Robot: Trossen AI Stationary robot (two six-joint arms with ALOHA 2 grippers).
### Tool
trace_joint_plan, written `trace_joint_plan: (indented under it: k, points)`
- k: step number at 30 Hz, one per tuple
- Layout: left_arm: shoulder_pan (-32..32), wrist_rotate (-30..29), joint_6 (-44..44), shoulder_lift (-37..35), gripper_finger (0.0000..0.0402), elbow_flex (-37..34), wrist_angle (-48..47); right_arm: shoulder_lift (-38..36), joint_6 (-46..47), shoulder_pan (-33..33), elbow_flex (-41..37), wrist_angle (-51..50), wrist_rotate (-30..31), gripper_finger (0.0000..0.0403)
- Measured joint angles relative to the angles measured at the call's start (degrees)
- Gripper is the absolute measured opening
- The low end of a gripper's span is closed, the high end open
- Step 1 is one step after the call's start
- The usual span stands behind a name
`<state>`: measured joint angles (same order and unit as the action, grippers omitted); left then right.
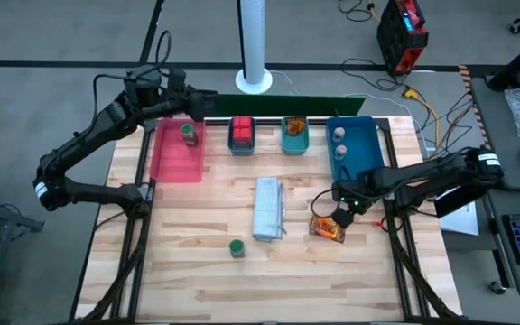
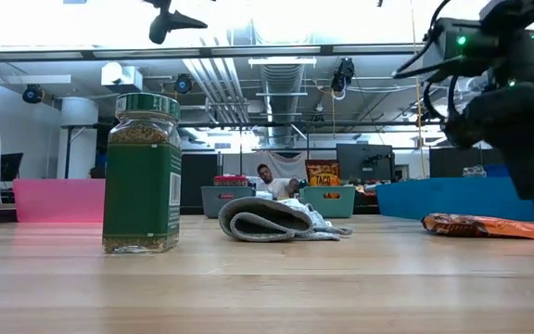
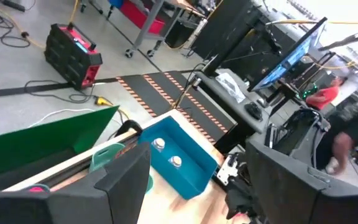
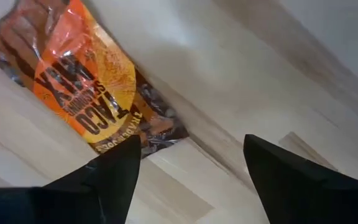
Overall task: Sort spices by type
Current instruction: Put the orange seasoning pack into the green bin
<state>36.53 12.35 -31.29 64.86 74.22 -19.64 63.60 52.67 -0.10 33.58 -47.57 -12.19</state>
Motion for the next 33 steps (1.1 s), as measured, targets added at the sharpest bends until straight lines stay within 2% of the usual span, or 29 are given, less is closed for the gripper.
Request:
trace_joint_plan:
  k: [10, 15, 19, 28, 31, 33]
  points:
    - [-1.9, 0.2, 5.3, 0.0, 0.0247, -0.1, 0.0, 9.1, -0.7, 3.3, -2.0, 8.5, -2.8, 0.0253]
    - [-1.9, 0.2, 6.7, 0.0, 0.0247, -0.1, -0.2, 13.0, -0.1, 3.6, -2.1, 10.0, -1.6, 0.0227]
    - [-1.9, 0.2, 10.5, 0.1, 0.0247, -0.1, -1.1, 16.2, -1.4, 3.7, -2.0, 10.5, -0.9, 0.0181]
    - [-1.9, 0.2, 13.5, 1.1, 0.0247, -0.1, -1.7, 18.7, -2.6, 4.0, -1.6, 12.5, 0.1, 0.0027]
    - [-1.9, 2.1, 14.4, 1.4, 0.0247, -0.1, -2.1, 17.3, -2.2, 4.0, -0.5, 12.4, 1.4, 0.0014]
    - [-1.9, 7.2, 15.9, 2.1, 0.0247, -0.1, -2.5, 15.8, -1.2, 4.0, 1.3, 10.2, 2.5, 0.0010]
